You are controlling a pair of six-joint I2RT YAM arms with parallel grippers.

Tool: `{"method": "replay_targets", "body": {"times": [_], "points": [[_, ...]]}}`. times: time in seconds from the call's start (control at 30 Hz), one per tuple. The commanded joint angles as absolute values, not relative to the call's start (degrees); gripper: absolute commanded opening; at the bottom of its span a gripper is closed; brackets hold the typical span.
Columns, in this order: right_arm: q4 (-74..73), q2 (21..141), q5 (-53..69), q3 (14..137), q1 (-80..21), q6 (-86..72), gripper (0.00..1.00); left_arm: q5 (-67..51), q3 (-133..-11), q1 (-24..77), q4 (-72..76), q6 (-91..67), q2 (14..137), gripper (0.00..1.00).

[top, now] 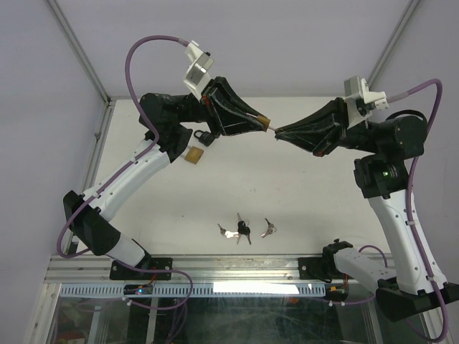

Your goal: Unlock with the key

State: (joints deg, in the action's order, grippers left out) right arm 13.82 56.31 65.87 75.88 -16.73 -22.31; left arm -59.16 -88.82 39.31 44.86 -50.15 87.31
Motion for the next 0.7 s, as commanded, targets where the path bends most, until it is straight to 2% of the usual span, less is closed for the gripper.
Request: {"method": "replay_targets", "body": {"times": [0.0, 0.43, 0.67], "points": [[14.9, 56.9, 66.7, 78.7, -16.5, -21.8, 0.0, -58.9, -91.0, 39.3, 46.0, -50.1, 86.3, 0.0], [20.4, 57.2, 67.6, 78.1, -16.5, -24.8, 0.0, -58.7, -90.0, 39.4, 45.7, -50.1, 86.0, 0.0], [16.2, 57.5, 65.8, 78.9, -16.5, -20.7, 0.0, -59.4, -90.5, 39.7, 44.2, -49.4, 86.5, 0.0]]}}
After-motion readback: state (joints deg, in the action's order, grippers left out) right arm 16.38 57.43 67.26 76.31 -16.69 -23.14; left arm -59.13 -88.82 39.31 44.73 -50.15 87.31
